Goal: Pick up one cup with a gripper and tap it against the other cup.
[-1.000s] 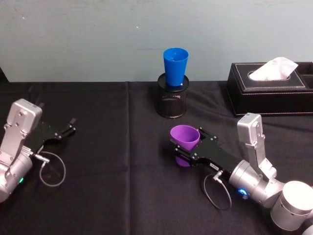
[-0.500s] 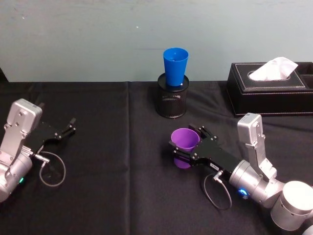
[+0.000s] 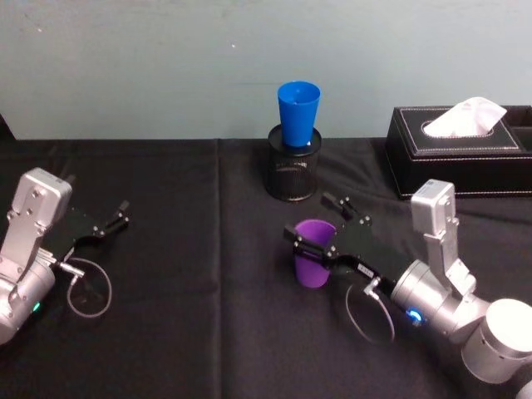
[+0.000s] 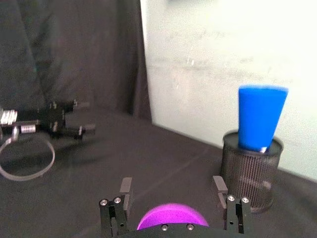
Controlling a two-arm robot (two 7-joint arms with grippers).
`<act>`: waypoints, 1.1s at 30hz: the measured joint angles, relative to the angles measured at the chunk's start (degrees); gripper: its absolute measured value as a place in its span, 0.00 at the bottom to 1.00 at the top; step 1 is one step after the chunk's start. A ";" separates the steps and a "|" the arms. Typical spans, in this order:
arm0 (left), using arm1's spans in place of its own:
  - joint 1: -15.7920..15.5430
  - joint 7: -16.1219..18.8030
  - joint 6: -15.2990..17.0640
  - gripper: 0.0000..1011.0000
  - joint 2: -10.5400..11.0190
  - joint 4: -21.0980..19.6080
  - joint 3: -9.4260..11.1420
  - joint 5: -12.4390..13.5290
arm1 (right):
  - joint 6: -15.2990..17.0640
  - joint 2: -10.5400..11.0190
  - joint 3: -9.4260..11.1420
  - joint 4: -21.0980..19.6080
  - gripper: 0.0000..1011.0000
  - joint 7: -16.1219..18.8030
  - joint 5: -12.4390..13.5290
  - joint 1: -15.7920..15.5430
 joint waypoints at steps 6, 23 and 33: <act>0.00 0.00 0.00 0.99 0.00 0.00 0.00 0.00 | 1.15 0.03 2.28 -5.40 0.99 -3.86 0.43 -1.23; 0.00 0.00 0.00 0.99 0.00 0.00 0.00 0.00 | 11.33 -4.43 8.80 -6.54 0.99 -25.73 -9.04 -2.60; 0.00 0.00 0.00 0.99 0.00 0.00 0.00 0.00 | 11.78 -5.78 9.42 -4.47 0.99 -25.96 -10.09 -2.04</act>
